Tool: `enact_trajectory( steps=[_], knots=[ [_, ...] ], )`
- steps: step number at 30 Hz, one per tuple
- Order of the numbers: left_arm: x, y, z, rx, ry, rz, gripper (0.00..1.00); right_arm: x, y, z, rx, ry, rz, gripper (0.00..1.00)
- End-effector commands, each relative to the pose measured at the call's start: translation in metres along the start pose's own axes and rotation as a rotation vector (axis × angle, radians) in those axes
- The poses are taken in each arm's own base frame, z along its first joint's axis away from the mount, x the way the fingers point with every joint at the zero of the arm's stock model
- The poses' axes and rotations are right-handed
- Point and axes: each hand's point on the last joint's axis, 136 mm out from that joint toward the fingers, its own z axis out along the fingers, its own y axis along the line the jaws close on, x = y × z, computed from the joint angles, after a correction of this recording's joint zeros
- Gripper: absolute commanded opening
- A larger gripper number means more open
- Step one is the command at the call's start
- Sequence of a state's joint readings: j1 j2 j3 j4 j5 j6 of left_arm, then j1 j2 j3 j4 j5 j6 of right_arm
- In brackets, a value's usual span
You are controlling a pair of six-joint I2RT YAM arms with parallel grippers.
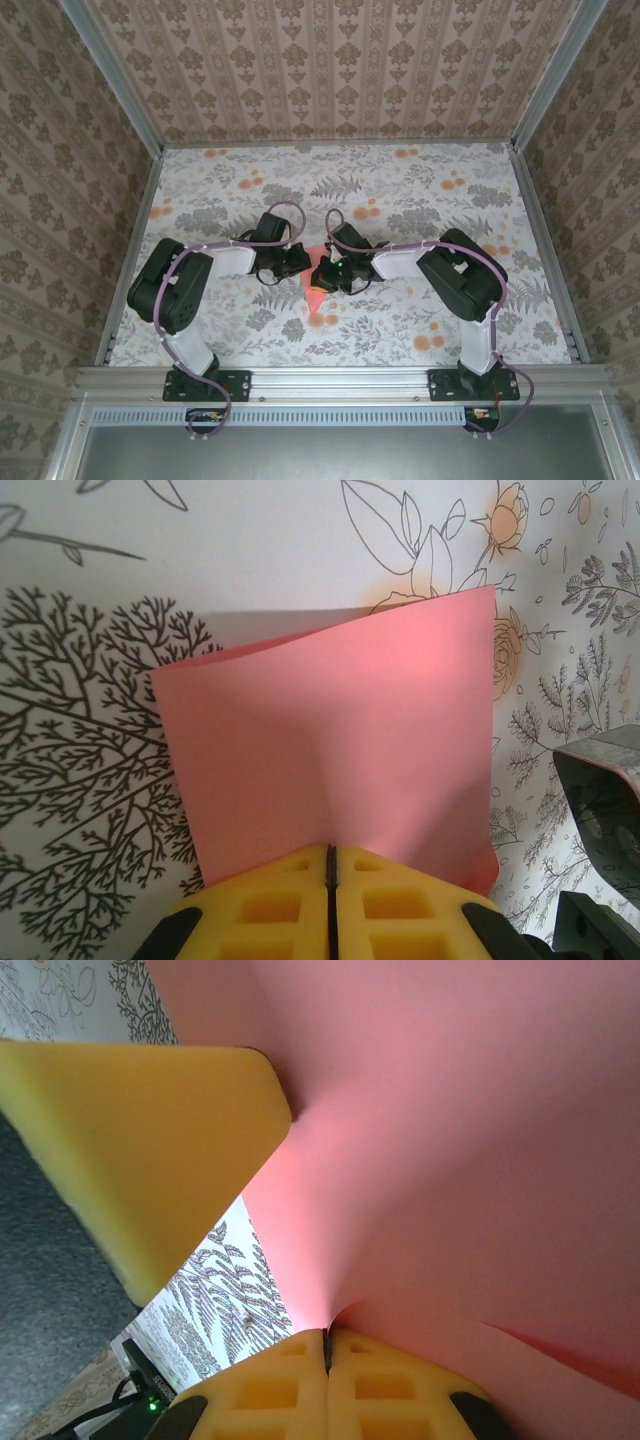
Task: Fold a paper plane with a square sheet of paper (pick it up from the middle)
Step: Third fold the triangle at the center of the table.
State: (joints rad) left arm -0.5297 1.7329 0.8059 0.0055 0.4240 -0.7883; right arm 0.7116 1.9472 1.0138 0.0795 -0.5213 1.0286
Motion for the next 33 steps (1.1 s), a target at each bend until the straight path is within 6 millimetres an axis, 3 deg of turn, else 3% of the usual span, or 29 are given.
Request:
enact_trajectory(
  steps=[1, 13, 21, 25, 33],
  knots=[
    [0.02, 0.023, 0.01, -0.071, 0.064, -0.018, 0.09, -0.007, -0.004, 0.006, 0.016, -0.013, -0.017, 0.02],
    [0.018, 0.019, 0.005, -0.067, 0.058, -0.018, 0.09, -0.003, -0.021, 0.012, 0.063, 0.005, -0.005, 0.05],
    [-0.01, 0.009, -0.035, -0.044, -0.06, -0.069, 0.18, 0.002, -0.038, 0.013, 0.124, 0.016, 0.014, 0.16],
    [-0.019, 0.02, -0.056, -0.061, -0.125, -0.122, 0.23, 0.003, -0.042, 0.013, 0.138, 0.016, 0.021, 0.26],
    [-0.014, 0.028, -0.074, -0.048, -0.165, -0.156, 0.27, 0.004, -0.045, 0.012, 0.152, 0.016, 0.027, 0.38]
  ],
)
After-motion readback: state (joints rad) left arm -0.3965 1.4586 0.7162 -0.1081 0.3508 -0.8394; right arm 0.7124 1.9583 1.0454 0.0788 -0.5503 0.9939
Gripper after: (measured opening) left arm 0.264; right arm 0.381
